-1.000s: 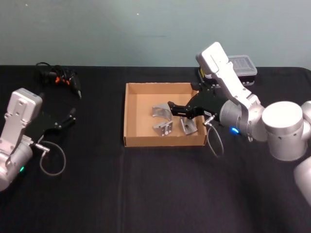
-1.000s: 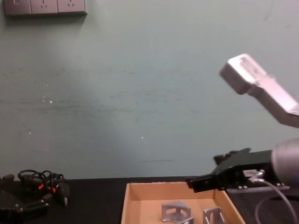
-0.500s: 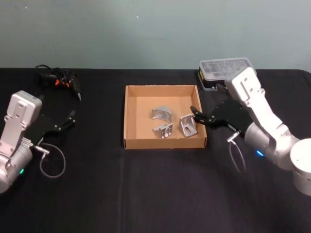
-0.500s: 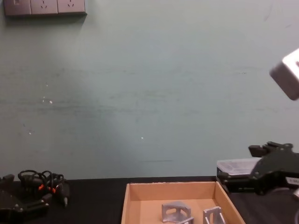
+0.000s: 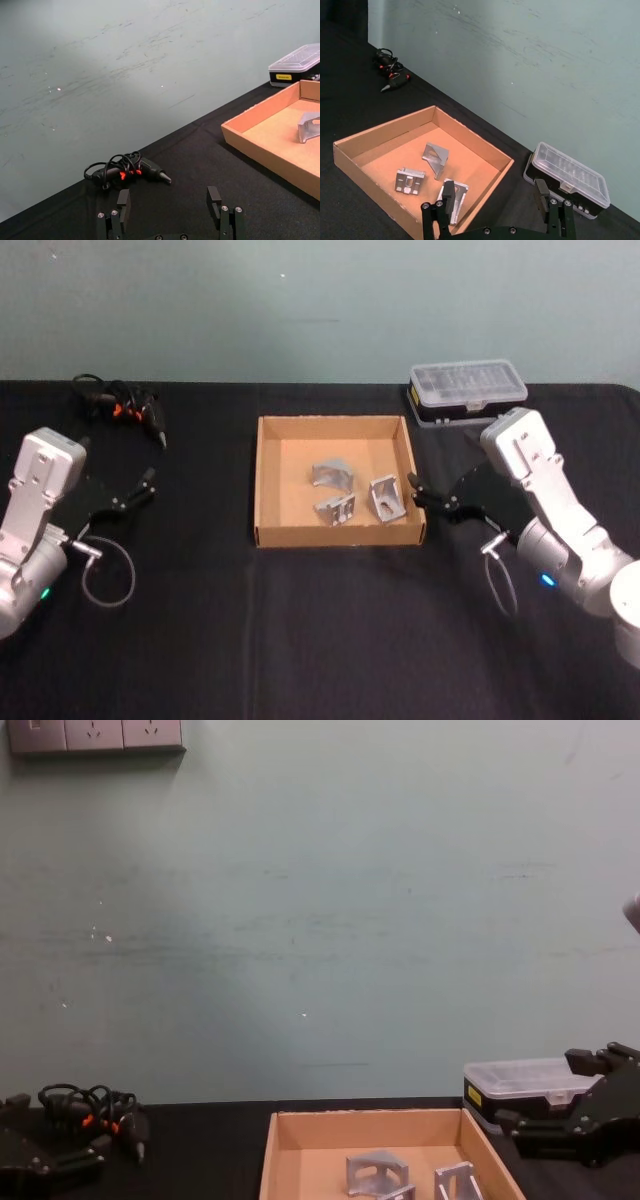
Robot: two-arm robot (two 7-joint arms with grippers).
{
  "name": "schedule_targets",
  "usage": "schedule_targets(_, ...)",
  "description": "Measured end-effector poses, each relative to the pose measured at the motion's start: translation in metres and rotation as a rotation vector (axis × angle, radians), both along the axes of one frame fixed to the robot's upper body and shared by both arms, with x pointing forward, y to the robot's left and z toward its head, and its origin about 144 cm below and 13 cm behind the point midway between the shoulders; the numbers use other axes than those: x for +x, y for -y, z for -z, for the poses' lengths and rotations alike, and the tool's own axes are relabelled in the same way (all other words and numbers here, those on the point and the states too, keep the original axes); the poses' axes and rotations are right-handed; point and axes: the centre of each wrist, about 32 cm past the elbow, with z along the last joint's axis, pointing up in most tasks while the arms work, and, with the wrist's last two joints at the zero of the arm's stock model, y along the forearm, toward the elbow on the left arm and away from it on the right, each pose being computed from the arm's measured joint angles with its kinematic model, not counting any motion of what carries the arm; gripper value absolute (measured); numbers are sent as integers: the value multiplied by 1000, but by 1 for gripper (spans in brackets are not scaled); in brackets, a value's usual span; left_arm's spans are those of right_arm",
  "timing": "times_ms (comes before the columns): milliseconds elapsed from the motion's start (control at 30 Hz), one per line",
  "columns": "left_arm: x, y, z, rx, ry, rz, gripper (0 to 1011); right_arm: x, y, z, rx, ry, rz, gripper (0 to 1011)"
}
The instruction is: Use one hand to pick up the angle iron from the table and place it into the box.
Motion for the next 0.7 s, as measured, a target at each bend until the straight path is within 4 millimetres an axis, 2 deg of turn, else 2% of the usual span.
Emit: schedule_targets(700, 0, 0, 0, 0, 0, 0, 1000, 1, -1, -1, -3, 1, -3, 1002)
